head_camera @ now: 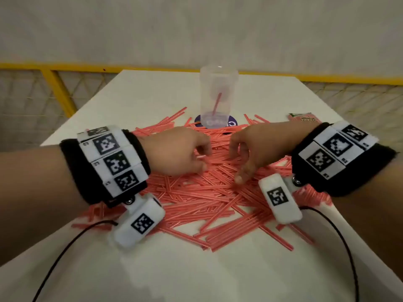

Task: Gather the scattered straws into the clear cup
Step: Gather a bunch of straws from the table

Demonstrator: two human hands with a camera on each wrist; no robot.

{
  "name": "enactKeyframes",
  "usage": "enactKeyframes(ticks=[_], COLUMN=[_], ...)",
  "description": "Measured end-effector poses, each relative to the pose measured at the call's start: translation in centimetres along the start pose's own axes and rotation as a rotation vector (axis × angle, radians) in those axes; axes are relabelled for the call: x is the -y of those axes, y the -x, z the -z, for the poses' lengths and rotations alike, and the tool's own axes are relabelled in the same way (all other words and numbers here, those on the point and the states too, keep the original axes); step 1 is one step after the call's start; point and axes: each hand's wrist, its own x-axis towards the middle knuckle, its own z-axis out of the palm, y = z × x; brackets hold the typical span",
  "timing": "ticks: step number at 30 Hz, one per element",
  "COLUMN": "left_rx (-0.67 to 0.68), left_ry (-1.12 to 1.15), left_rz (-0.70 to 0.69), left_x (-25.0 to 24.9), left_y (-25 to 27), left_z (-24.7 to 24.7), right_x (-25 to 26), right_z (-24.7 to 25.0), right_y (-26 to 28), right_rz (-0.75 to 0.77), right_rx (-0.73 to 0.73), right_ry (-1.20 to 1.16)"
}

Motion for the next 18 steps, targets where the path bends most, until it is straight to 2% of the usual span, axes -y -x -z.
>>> enactKeyframes(ticks=[3, 6, 18], left_rx=[0.092, 0.141, 0.1], left_ry=[-0.064, -0.051, -0.003], left_rz=[-0.009, 0.006, 0.052], left_x=[-1.1, -1.6, -1.4], left_y=[-0.3, -0.7, -1.4], left_z=[-0.7, -1.1, -0.7], right_x=[1.0, 1.4, 1.8], right_z=[-0.7, -1.4, -1.2], right_y=[0.1, -0.2, -0.6], right_rz=[-0.034, -0.048, 0.004], right_rx=[0.05, 0.016, -0.127], right_ry=[0.055, 0.089, 0.135])
